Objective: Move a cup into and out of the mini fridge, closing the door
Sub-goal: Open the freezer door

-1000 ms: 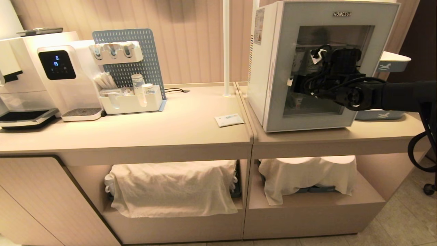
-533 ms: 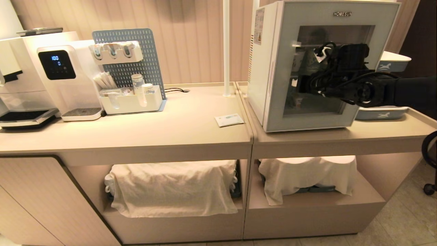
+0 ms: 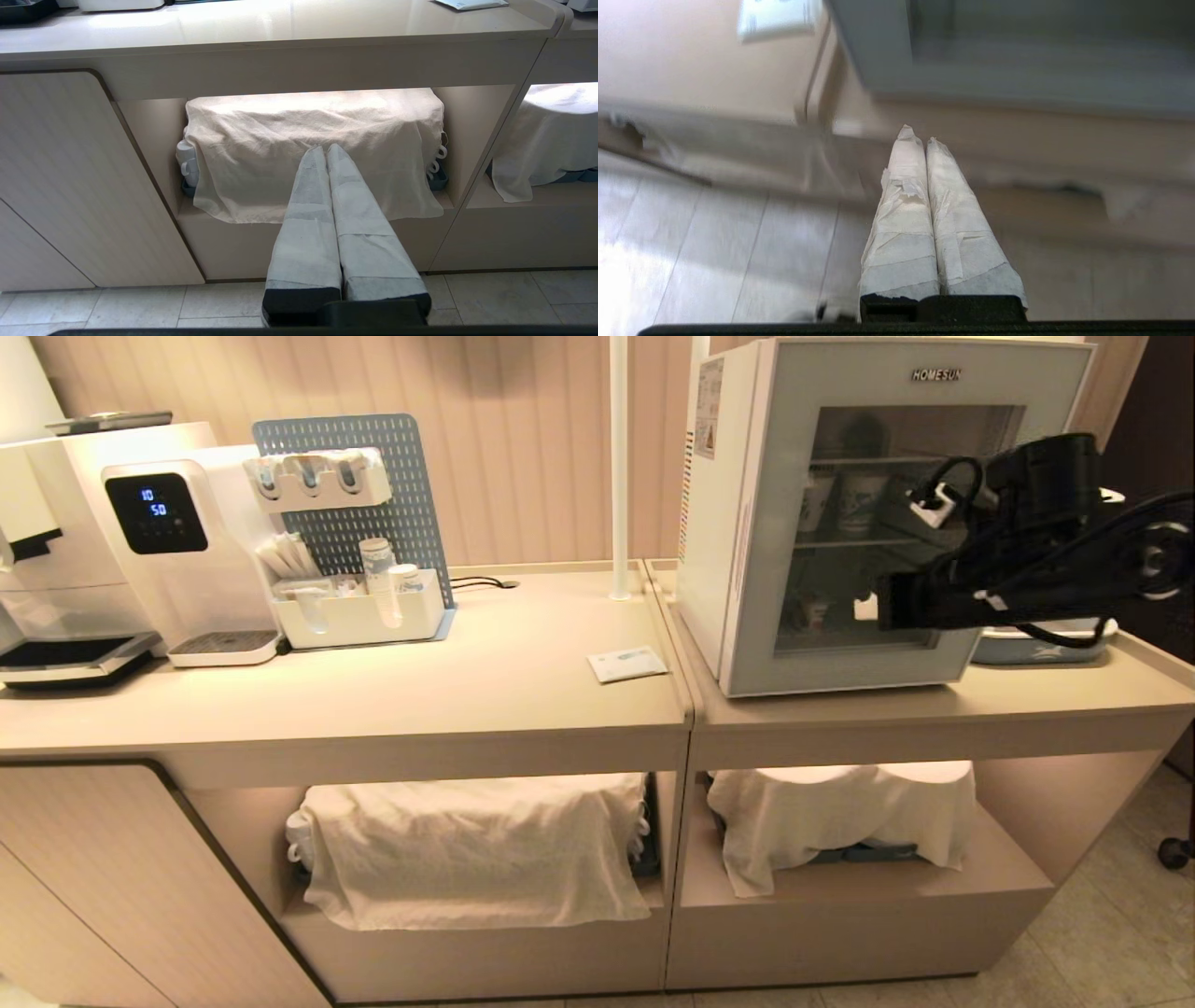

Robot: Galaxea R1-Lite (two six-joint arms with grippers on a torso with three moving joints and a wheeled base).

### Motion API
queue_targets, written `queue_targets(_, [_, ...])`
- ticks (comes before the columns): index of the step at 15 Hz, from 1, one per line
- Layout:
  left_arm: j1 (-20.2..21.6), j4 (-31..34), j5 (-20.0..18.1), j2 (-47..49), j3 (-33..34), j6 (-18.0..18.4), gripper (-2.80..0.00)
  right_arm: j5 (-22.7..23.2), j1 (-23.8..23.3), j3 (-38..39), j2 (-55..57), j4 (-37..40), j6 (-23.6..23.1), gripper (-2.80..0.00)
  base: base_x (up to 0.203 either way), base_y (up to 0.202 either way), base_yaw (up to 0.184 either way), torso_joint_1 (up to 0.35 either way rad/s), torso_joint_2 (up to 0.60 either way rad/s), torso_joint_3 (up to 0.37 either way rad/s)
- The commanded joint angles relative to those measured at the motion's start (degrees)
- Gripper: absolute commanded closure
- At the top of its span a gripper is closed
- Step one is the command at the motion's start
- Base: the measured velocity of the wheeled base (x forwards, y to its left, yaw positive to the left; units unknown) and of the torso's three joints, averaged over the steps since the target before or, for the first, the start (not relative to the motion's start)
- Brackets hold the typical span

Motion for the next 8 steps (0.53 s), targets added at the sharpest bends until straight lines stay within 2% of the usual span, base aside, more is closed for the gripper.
queue_targets(1, [0.0, 0.0, 0.01, 0.0, 0.0, 0.02, 0.0, -0.14, -0.34, 4.57, -10.16, 6.79, -0.17, 0.0, 0.0, 0.0, 0.0, 0.0, 0.0, 0.0])
queue_targets(3, [0.0, 0.0, 0.01, 0.0, 0.0, 0.02, 0.0, -1.09, -0.75, 10.49, -19.2, 15.71, -0.83, 0.0, 0.0, 0.0, 0.0, 0.0, 0.0, 0.0])
queue_targets(5, [0.0, 0.0, 0.01, 0.0, 0.0, 0.02, 0.0, -1.67, -1.17, 18.2, -27.61, 21.31, -1.15, 0.0, 0.0, 0.0, 0.0, 0.0, 0.0, 0.0])
queue_targets(8, [0.0, 0.0, 0.01, 0.0, 0.0, 0.02, 0.0, -2.46, -2.38, 30.8, -38.99, 20.7, -1.49, 0.0, 0.0, 0.0, 0.0, 0.0, 0.0, 0.0])
